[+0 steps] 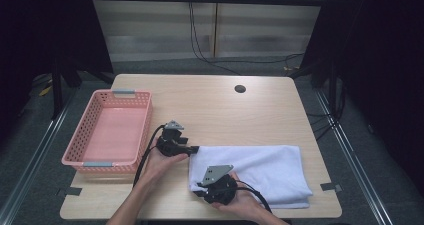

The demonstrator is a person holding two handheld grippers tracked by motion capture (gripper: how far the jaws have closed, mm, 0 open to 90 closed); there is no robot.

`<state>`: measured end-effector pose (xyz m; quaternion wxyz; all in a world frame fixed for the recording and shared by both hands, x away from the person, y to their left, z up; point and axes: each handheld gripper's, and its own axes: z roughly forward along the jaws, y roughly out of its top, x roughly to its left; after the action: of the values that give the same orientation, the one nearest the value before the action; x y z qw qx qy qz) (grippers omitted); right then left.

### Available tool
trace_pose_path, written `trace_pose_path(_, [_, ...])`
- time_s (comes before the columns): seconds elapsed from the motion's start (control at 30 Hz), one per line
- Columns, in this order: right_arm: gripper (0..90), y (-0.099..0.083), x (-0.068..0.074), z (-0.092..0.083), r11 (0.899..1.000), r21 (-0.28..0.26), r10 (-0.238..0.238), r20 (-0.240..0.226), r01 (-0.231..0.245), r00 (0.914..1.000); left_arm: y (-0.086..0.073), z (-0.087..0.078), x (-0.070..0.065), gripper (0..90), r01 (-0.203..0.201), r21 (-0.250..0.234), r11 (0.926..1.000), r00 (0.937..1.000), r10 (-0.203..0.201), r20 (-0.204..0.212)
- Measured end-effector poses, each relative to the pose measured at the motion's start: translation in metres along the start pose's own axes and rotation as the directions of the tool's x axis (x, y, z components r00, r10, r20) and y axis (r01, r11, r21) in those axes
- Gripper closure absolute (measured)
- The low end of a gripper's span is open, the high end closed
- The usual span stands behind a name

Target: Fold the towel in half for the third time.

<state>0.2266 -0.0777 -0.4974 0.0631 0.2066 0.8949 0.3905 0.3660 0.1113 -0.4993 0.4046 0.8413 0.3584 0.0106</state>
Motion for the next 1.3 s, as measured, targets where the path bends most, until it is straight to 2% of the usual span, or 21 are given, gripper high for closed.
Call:
trace_pose_path(0.2, [76.5,0.000,-0.002,0.000,1.000,0.001,0.000,-0.014,0.000,0.9999,-0.001,0.002,-0.005,43.6,-0.031,0.031,0.9990,0.9985,0.030,0.047])
trace_pose_path(0.23, [76.8,0.000,-0.002,0.000,1.000,0.001,0.005,-0.016,-0.005,0.9999,-0.001,0.002,-0.005,48.6,-0.039,0.041,0.9984,0.9962,0.036,0.079])
trace_pose_path(0.27, [77.0,0.000,-0.004,0.000,1.000,-0.002,0.002,-0.018,-0.002,0.9998,-0.002,0.003,-0.008,52.8,-0.055,0.044,0.9975,0.9945,0.051,0.091])
trace_pose_path(0.3, [77.7,0.000,-0.004,-0.001,1.000,0.001,0.017,-0.024,-0.017,0.9996,-0.002,0.003,-0.010,51.8,-0.070,0.048,0.9964,0.9942,0.065,0.086])
trace_pose_path(0.37, [78.1,0.001,-0.004,-0.001,1.000,0.004,0.027,-0.030,-0.027,0.9992,-0.002,0.003,-0.014,62.4,-0.082,0.064,0.9946,0.9924,0.075,0.097])
trace_pose_path(0.47, [79.1,0.001,-0.006,-0.001,0.999,-0.001,0.036,-0.040,-0.036,0.9985,-0.002,0.002,-0.015,76.2,-0.064,0.060,0.9961,0.9907,0.056,0.124])
trace_pose_path(0.5, [79.5,0.002,-0.006,-0.002,0.999,0.000,0.038,-0.042,-0.038,0.9984,-0.002,0.002,-0.014,78.2,-0.041,0.050,0.9979,0.9901,0.034,0.136])
trace_pose_path(0.57, [79.8,0.003,-0.007,-0.003,0.999,0.003,0.043,-0.044,-0.043,0.9981,-0.001,0.000,-0.012,79.5,-0.010,0.040,0.9991,0.9890,0.004,0.148])
trace_pose_path(0.63, [79.9,0.006,-0.008,-0.008,0.999,-0.013,0.047,-0.045,-0.048,0.9979,0.001,-0.003,-0.010,79.7,0.016,0.009,0.9998,0.9859,-0.017,0.167])
trace_pose_path(0.7, [79.9,0.010,-0.010,-0.014,0.998,-0.037,0.055,-0.042,-0.057,0.9976,0.005,-0.009,-0.009,79.7,0.055,-0.039,0.9977,0.9801,-0.047,0.193])
trace_pose_path(0.8, [79.9,0.016,-0.015,-0.025,0.994,-0.077,0.067,-0.050,-0.071,0.9965,0.015,-0.016,-0.010,79.8,0.050,-0.053,0.9973,0.9815,-0.040,0.187])
trace_pose_path(0.83, [80.0,0.018,-0.016,-0.029,0.993,-0.088,0.073,-0.054,-0.078,0.9958,0.018,-0.019,-0.011,79.8,0.069,-0.067,0.9954,0.9802,-0.055,0.190])
trace_pose_path(0.93, [80.2,0.022,-0.022,-0.037,0.987,-0.123,0.098,-0.070,-0.106,0.9927,0.025,-0.024,-0.012,79.8,0.061,-0.071,0.9956,0.9825,-0.048,0.180])
trace_pose_path(1.0, [80.1,0.026,-0.024,-0.041,0.982,-0.140,0.115,-0.078,-0.125,0.9903,0.029,-0.026,-0.010,79.8,0.078,-0.088,0.9931,0.9797,-0.060,0.191])
trace_pose_path(1.1, [80.1,0.032,-0.026,-0.047,0.974,-0.182,0.120,-0.082,-0.133,0.9894,0.033,-0.031,-0.009,79.8,0.093,-0.107,0.9900,0.9783,-0.071,0.195])
trace_pose_path(1.17, [80.3,0.038,-0.030,-0.052,0.970,-0.198,0.125,-0.092,-0.141,0.9879,0.036,-0.037,-0.008,79.8,0.085,-0.116,0.9895,0.9820,-0.064,0.178])
trace_pose_path(1.3, [80.4,0.051,-0.032,-0.060,0.961,-0.236,0.120,-0.107,-0.142,0.9871,0.040,-0.054,-0.005,80.0,0.100,-0.153,0.9832,0.9822,-0.073,0.173])
